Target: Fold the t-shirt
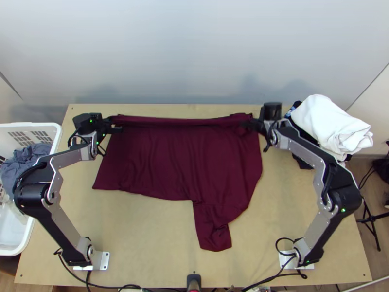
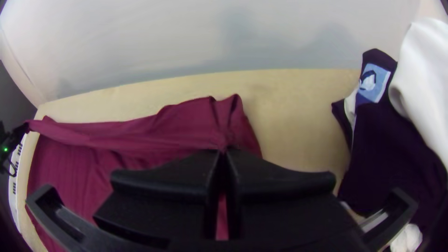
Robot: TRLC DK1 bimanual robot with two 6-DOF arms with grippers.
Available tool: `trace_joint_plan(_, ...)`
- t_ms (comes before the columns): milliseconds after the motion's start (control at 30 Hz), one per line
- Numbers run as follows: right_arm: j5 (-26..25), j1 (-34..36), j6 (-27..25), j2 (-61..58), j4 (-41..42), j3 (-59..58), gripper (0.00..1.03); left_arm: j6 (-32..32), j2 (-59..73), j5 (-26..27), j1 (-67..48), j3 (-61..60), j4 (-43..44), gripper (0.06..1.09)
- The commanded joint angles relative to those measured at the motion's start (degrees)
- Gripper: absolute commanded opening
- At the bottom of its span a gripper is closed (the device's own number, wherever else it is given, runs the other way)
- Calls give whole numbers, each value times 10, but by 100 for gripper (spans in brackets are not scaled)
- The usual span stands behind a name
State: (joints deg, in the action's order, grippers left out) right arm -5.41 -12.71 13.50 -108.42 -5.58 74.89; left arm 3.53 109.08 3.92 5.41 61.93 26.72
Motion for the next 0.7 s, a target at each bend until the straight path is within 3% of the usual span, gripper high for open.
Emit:
trace_joint_plan(0,0,-15,0,58,6,-101,3,10,-18,0,7,-40,4,10)
trace_joint_plan(433,0,-28,-10,197,5,-214,3,9,-18,0,17,-66,27,10)
trace_joint_plan(667,0,-72,-9,196,2,-265,3,5,-18,0,16,-68,21,10)
